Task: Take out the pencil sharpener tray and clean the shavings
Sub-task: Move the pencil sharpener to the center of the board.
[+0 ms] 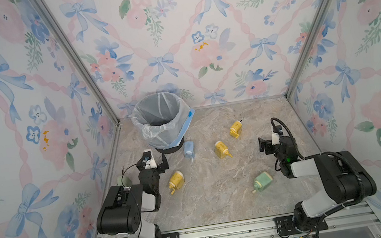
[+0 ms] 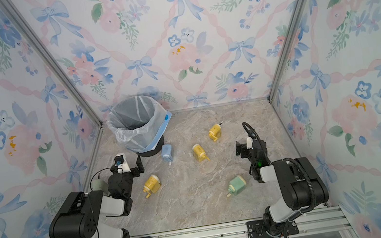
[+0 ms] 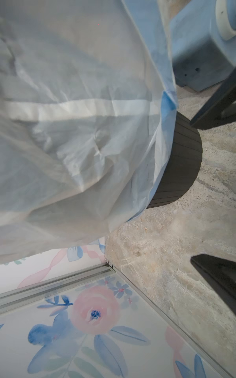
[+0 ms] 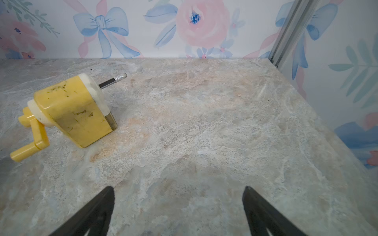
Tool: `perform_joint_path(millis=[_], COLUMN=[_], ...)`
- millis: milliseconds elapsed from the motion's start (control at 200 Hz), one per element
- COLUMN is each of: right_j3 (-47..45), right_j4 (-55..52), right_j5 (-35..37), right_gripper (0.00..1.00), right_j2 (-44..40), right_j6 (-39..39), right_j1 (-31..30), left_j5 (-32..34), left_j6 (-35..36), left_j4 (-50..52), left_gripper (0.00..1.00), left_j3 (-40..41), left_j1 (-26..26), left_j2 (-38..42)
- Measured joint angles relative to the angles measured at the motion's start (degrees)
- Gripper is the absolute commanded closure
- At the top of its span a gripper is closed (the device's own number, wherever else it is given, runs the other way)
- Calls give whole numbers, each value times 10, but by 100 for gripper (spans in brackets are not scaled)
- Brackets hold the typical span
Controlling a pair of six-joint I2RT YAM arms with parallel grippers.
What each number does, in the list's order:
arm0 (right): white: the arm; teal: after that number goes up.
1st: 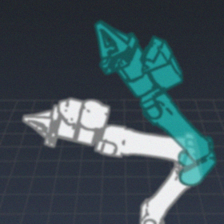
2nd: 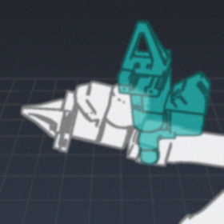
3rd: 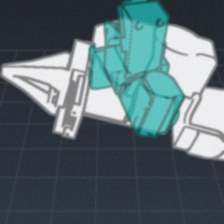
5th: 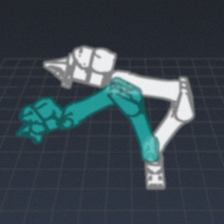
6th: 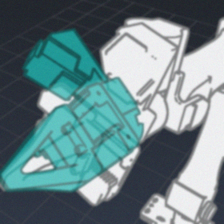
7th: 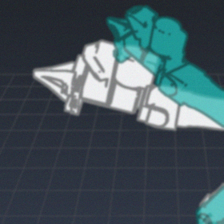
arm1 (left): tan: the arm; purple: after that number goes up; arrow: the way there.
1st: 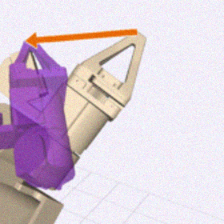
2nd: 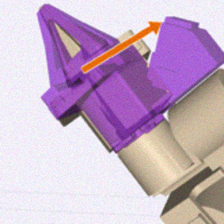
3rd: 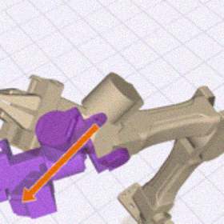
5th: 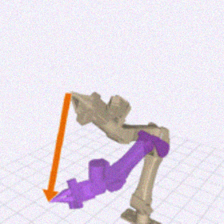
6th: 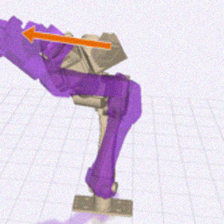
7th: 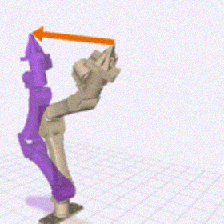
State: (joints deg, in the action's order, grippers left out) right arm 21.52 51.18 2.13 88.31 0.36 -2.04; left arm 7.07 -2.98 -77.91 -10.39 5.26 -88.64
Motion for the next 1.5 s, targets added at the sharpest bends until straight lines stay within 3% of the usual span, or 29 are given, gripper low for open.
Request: perform_joint_path(millis=[1260,1370,1500], right_j3=[0,10,77], right_j4=[0,-20,-128], right_j5=[-18,-12,-4], right_gripper=[3,3,3], right_j2=[0,-1,-11], right_j6=[2,6,9], right_j1=[12,12,12], left_j5=[-3,0,-2], left_j6=[-2,-4,-7], left_j4=[4,40,122], left_gripper=[2,2,2], left_j3=[0,-1,-18], left_j1=[-6,-7,-8], left_j2=[1,33,119])
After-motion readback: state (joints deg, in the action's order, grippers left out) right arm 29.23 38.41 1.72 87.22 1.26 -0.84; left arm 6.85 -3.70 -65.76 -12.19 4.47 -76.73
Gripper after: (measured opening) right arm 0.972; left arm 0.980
